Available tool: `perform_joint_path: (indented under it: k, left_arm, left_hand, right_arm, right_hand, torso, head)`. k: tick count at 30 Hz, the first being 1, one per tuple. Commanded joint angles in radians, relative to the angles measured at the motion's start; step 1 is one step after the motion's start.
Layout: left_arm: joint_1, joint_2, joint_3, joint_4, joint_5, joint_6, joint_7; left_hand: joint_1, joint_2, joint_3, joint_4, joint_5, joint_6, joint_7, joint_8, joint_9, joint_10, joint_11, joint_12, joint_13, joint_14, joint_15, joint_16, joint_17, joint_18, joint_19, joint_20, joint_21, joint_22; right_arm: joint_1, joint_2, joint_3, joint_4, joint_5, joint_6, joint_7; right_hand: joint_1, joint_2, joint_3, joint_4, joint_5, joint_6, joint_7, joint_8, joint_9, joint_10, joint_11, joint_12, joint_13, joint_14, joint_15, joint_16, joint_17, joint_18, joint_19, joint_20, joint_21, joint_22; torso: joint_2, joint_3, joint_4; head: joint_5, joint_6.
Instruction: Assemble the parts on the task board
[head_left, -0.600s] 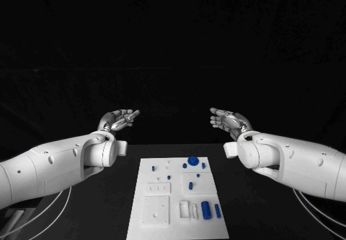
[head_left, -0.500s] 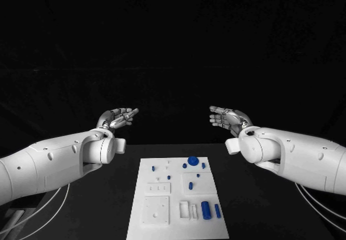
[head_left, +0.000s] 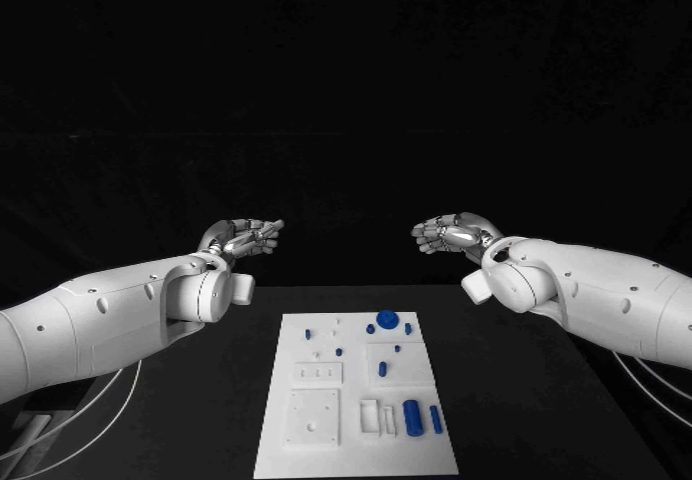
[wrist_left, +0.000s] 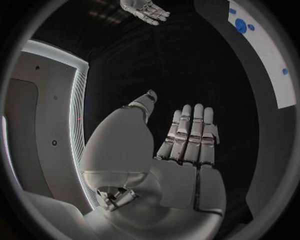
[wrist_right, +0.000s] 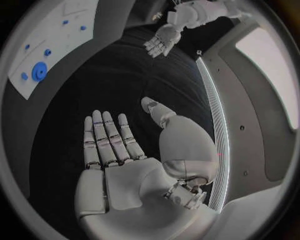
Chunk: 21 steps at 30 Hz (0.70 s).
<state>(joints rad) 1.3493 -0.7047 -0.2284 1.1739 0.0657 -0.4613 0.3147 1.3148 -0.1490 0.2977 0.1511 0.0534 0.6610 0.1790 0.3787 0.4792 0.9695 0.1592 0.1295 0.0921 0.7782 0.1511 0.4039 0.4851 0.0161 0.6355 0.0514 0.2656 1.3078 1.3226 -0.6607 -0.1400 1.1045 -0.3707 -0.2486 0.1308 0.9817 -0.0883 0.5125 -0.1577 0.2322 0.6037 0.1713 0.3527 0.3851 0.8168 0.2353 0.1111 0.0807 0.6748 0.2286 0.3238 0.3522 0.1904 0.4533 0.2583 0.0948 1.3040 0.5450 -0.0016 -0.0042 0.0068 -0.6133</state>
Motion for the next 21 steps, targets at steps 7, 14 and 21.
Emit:
perform_joint_path:
  k: [7, 14, 21]
  left_arm:
    - [0.001, -0.016, 0.001, 0.031, -0.022, 0.086, 0.0]
    - [0.001, -0.036, 0.001, 0.099, -0.057, 0.122, 0.0]
    - [0.0, -0.067, 0.001, 0.182, -0.085, 0.131, 0.006]
  left_hand:
    - [0.101, 0.042, -0.018, -0.063, 0.011, 0.101, 0.007, -0.009, -0.034, 0.117, -0.017, 0.009, -0.006, 0.118, -0.026, 0.018, 0.018, 0.035, 0.088, -0.025, 0.033, 0.019]
    - [0.108, 0.05, 0.004, -0.112, 0.013, 0.152, -0.006, -0.015, -0.049, 0.204, -0.039, 0.019, -0.002, 0.186, -0.047, 0.03, 0.04, 0.037, 0.137, -0.044, 0.051, 0.021]
    - [0.074, 0.054, 0.024, -0.17, 0.015, 0.169, -0.009, -0.031, -0.058, 0.223, -0.042, -0.005, -0.005, 0.229, -0.062, 0.032, 0.066, 0.036, 0.171, -0.061, 0.074, 0.021]
  right_arm:
    - [-0.022, 0.032, 0.0, -0.033, -0.562, -0.054, 0.006]
    - [-0.03, 0.056, 0.0, -0.059, -0.778, -0.068, 0.014]
    - [-0.043, 0.07, 0.001, -0.06, -0.983, -0.064, -0.001]
  right_hand:
    - [0.086, -0.006, 0.103, -0.095, -0.061, 0.207, 0.017, 0.061, 0.021, 0.252, -0.075, 0.043, 0.014, 0.327, -0.127, 0.145, 0.099, 0.071, 0.361, -0.042, 0.078, -0.022]
    - [0.112, -0.018, 0.125, -0.127, -0.076, 0.261, -0.002, 0.06, 0.031, 0.319, -0.121, 0.029, 0.015, 0.634, -0.226, 0.321, 0.24, 0.071, 0.704, -0.171, 0.244, 0.022]
    - [0.142, -0.036, 0.104, -0.132, -0.05, 0.278, -0.005, 0.032, 0.023, 0.334, -0.132, -0.007, 0.004, 0.704, -0.242, 0.641, 0.45, 0.071, 0.883, -0.286, 0.477, 0.034]
  torso:
    - [0.015, 0.0003, 0.0004]
    - [0.042, 0.006, 0.0082]
    - [0.082, 0.0099, 0.0215]
  head:
    - [0.009, 0.0]
    - [0.0, 0.001]
    - [-0.006, 0.008]
